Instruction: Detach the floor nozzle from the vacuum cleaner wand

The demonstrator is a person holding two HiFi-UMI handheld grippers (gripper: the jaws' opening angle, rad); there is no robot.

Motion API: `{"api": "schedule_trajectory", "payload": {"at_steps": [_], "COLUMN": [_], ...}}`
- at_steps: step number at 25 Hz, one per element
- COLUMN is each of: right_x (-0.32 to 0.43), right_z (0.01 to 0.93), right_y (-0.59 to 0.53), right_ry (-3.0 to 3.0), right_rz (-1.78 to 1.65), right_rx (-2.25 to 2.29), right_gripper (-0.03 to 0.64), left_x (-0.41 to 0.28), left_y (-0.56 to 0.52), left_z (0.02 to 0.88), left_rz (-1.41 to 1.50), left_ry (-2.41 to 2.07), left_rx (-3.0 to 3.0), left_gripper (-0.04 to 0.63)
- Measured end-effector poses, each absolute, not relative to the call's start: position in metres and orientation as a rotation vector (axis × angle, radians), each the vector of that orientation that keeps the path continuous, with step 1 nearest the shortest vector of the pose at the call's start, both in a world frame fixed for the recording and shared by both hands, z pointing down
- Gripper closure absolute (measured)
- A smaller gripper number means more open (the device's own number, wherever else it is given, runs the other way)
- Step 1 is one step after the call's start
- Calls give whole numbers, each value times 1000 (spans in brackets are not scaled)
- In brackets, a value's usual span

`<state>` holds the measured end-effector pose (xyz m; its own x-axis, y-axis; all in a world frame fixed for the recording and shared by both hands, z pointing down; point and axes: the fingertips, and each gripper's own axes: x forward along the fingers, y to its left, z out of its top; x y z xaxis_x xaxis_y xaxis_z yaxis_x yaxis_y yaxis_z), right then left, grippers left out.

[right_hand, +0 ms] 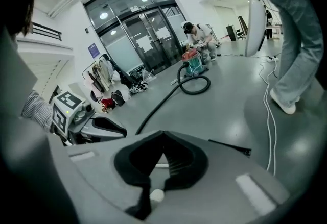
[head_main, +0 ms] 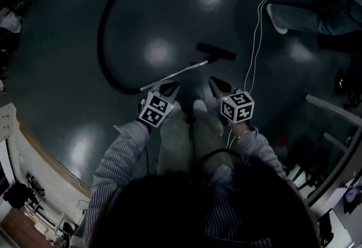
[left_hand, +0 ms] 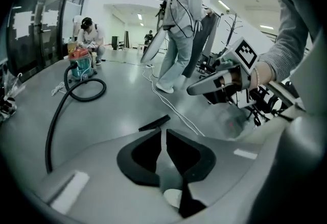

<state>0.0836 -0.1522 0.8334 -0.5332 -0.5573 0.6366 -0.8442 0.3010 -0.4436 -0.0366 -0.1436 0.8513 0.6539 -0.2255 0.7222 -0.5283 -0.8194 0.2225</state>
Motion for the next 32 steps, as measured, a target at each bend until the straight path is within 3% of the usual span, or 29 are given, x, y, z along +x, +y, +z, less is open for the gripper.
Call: {"api": "schedule_trajectory", "payload": {"at_steps": [8, 15, 21, 32], "right_x": [102, 122, 117, 128], "right_z": [1019, 1120, 1146, 1156], "right_y": [-187, -212, -212, -213], "right_ry": [-2208, -2209, -2216, -2247], "right_rz": [1078, 1101, 1207, 1234], "right_rx": [1281, 1340, 1361, 1385], "right_gripper": [615, 615, 615, 615], "left_x": [-33, -28, -8, 7], "left_y": [-166, -176, -155, -152], "left_z": [1072, 1214, 1267, 1315], "left_rz": [1187, 1269, 1409, 1457], "left_ry": [-393, -335, -137, -189], "left_rx": [2502, 2492, 2587, 2594], "left_gripper": [528, 471, 413, 414]}}
